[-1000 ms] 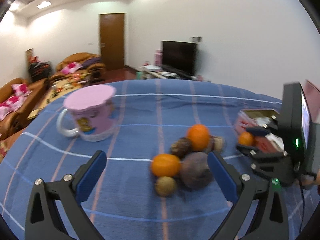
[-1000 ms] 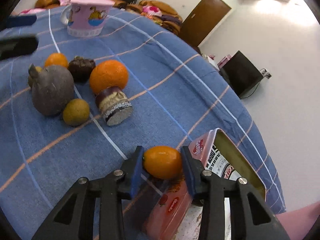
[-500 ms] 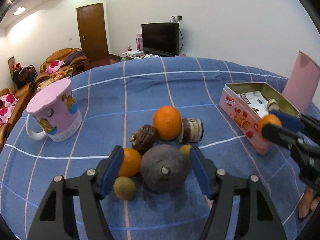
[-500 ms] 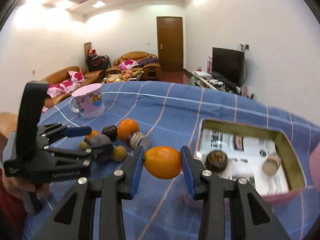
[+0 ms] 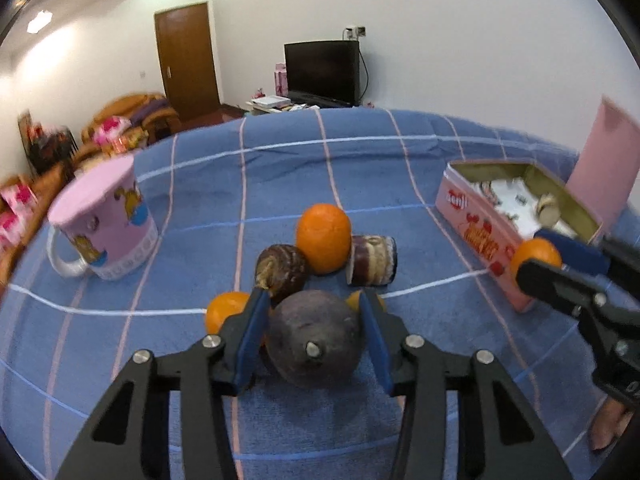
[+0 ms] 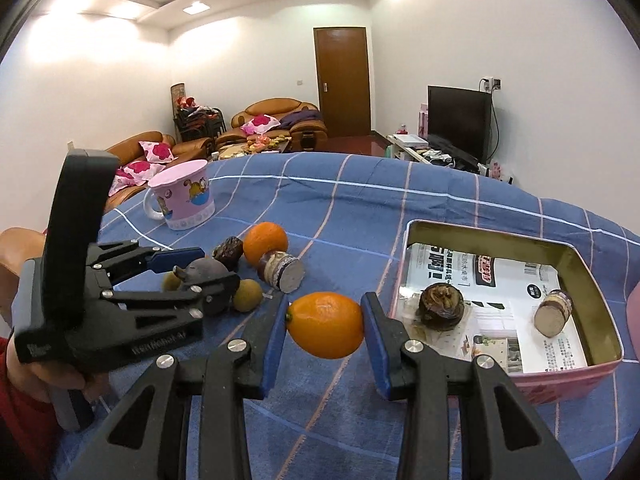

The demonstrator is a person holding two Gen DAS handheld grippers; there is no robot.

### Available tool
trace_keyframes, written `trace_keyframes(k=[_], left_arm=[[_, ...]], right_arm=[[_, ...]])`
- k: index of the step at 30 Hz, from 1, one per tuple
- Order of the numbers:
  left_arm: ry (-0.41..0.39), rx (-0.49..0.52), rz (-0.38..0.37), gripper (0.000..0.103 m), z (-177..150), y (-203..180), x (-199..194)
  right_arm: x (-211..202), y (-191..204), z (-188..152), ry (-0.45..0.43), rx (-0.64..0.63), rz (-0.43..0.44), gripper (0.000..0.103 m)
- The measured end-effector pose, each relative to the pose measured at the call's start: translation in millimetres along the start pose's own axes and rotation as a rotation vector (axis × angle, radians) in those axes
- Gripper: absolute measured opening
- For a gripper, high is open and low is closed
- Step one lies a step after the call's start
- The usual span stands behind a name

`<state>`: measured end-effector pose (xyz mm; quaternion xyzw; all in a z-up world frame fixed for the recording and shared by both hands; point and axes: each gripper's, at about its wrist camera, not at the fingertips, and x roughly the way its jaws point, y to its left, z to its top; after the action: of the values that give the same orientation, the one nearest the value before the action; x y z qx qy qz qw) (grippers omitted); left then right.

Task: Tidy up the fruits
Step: 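Grasp an orange with the right tool while the left tool grasps the dark taro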

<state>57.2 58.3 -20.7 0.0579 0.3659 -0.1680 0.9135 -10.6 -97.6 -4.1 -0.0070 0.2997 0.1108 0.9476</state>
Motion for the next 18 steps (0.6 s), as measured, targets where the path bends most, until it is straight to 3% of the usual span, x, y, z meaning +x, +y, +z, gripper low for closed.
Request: trace_keyframes(k=[6, 8, 13, 16, 17, 18], left_arm=[[0.008, 0.029, 0.039, 0.053, 3.9, -10.0, 7.2], [0.008, 0.014, 0.026, 0.048, 4.4, -9.9, 7.7], [-0.028, -0.033, 0.031, 0.046, 2.2, -3.3, -0.8], [-0.086, -0.077, 0.032, 0.033, 1.1, 3.0, -11.5], [-0.115, -0.095, 0.033, 0.017, 0.8, 4.3, -16.1], [-0.126, -0.102, 0.036, 0.014, 1.1, 4.4, -18.0]], right_arm=[[3.3, 0.9, 0.0, 0.009, -0.004, 0.005, 0.039], [2.9, 0.7, 0.8, 0.004, -0.004, 0.005, 0.039], [0.2, -3.2, 0.9, -0.012, 0.007, 0.003, 0.039], [-3.9, -5.4, 2.2, -0.033, 0.016, 0.003, 0.039], [-5.5, -6.1, 2.8, -0.041, 0.018, 0.002, 0.039], [-7.6, -6.8, 3.6, -0.051, 0.019, 0.000, 0.039]])
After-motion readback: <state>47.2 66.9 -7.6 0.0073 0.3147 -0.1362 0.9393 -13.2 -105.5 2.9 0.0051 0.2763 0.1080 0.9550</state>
